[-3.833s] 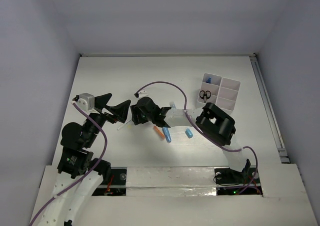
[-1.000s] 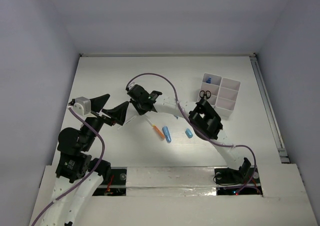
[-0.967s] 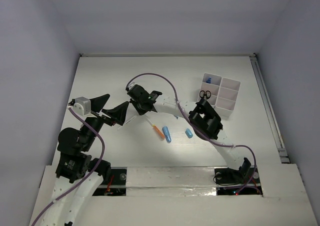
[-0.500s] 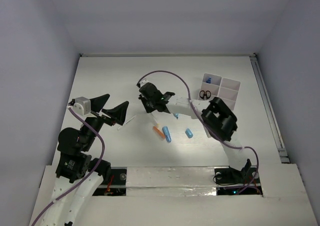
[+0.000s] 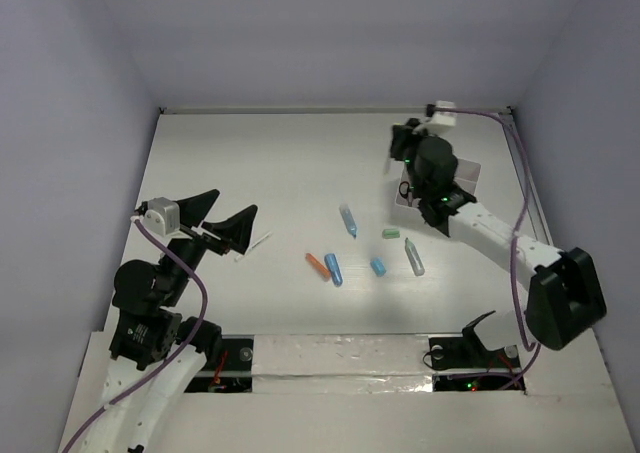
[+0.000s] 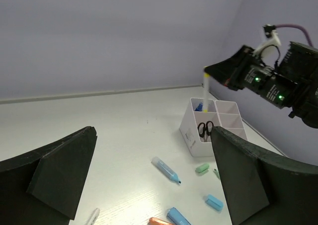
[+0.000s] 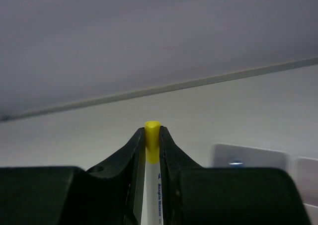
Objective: Sort the stationery into containers
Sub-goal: Place the pen in the storage box.
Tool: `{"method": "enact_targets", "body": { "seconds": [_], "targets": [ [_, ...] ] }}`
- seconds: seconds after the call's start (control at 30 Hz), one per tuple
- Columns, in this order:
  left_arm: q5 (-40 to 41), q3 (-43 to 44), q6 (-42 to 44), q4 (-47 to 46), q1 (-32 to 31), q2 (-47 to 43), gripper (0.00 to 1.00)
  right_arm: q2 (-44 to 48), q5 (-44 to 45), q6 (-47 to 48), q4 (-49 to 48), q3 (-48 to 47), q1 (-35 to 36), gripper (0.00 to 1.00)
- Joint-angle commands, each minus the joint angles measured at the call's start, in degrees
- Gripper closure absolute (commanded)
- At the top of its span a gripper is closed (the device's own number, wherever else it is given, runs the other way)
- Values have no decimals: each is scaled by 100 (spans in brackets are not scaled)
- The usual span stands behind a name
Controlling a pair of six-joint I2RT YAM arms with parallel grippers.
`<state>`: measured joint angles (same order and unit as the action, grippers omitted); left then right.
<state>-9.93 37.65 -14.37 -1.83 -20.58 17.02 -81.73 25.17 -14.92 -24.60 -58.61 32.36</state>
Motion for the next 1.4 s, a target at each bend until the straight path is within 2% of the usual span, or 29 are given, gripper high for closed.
{"method": "enact_targets", "body": {
  "seconds": [0.0, 0.2, 0.37, 0.7, 0.9, 1.07, 1.17, 1.27, 1.3, 1.37],
  "targets": [
    [18, 216, 48, -195, -60, -84, 1, 717, 884, 120, -1107, 656, -817, 100],
    [9, 208, 49, -195, -113, -49, 1, 1010, 841, 235, -1853, 1378, -2047, 100],
    [0, 199, 57, -195, -113, 3, 1, 510, 814, 716, -2321, 1292, -2400, 100],
    [9, 216, 66, -187, -113, 74, 1, -457, 708, 1087, -2558, 939, -2664, 100],
    [0, 217, 66, -195, -113, 118, 1, -756, 638, 983, -2445, 842, -2665, 100],
    [-8, 225, 75, -195, -113, 118, 1, -686, 674, 727, -2585, 1193, -2665, 100],
    [-9, 225, 75, -195, -113, 118, 1, -607, 700, 657, -2637, 1378, -2665, 93],
    [-9, 217, 75, -195, -113, 109, 1, -441, 665, 613, -2743, 1554, -2665, 74],
    [-9, 217, 75, -195, -113, 100, 1, -388, 578, 604, -2717, 1563, -2665, 63],
    [-9, 208, 75, -195, -113, 100, 1, -274, 516, 569, -2603, 1537, -2665, 54]
  ]
}}
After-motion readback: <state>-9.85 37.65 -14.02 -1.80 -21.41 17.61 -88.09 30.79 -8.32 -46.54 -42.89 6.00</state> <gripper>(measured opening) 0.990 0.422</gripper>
